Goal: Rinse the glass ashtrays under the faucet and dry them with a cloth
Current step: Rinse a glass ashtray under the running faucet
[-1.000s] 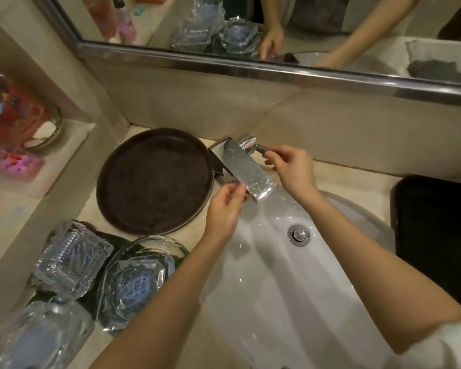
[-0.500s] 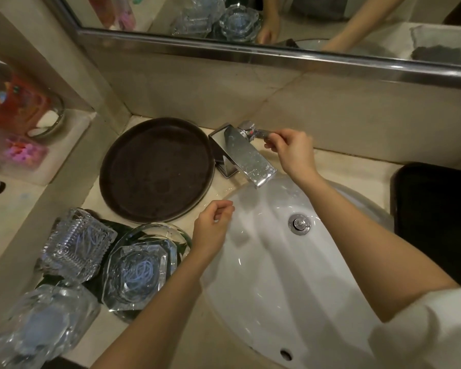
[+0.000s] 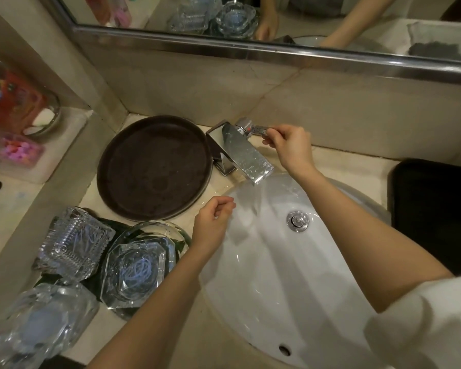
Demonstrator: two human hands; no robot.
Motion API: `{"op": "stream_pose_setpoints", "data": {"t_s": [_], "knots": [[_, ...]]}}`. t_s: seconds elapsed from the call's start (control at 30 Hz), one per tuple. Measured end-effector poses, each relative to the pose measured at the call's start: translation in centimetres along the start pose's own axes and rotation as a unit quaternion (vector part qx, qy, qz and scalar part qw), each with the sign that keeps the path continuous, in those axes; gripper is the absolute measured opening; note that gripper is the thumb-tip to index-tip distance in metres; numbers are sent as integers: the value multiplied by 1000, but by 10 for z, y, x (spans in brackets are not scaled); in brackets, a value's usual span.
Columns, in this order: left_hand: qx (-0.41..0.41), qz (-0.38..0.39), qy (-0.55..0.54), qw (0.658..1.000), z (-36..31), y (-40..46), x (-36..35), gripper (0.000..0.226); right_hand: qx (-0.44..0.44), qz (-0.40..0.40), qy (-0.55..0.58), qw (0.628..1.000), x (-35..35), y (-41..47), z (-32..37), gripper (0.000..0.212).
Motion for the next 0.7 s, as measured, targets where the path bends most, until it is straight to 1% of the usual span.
{"op": "stream_pose_setpoints", "data": {"t_s": [0.2, 0.33, 0.37, 0.43, 0.47, 0.53, 0.57, 0.6, 0.63, 0.7], "knots": [[2, 1, -1, 1000, -1, -3, 2, 24, -2, -10, 2, 1000, 0, -2, 0, 21], [-1, 1, 5, 1000, -4, -8, 5, 22, -17, 9, 25, 999, -4, -3, -4, 20], [-4, 1, 8, 1000, -6, -10, 8, 22, -26, 6, 37, 999, -5, -4, -5, 23], [-22, -5, 15, 1000, -12, -17, 14, 17, -66, -27, 72, 995, -3, -14, -20, 35], [-34, -16, 20, 999, -16, -22, 21, 13, -90, -52, 89, 991, -2, -26, -28, 34], [-56, -49, 34, 997, -22, -36, 40, 10, -119, -94, 90, 984, -6, -61, -43, 17], [-66, -70, 45, 994, -24, -45, 52, 11, -127, -96, 78, 984, -12, -82, -46, 9], [-76, -98, 60, 990, -25, -55, 67, 12, -132, -76, 69, 986, -22, -104, -45, 6], [-88, -134, 84, 984, -23, -64, 85, 13, -135, -33, 67, 988, -36, -124, -39, 7], [-81, -210, 152, 962, -12, -82, 122, 16, -127, 91, 79, 984, -72, -161, -16, 10]]}}
Point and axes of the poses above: each hand's wrist, its own y-axis towards the middle knuckle, its own x-axis out of the back of the hand, z = x × y, the point moved 7 cm from there along y, towards the middle knuckle
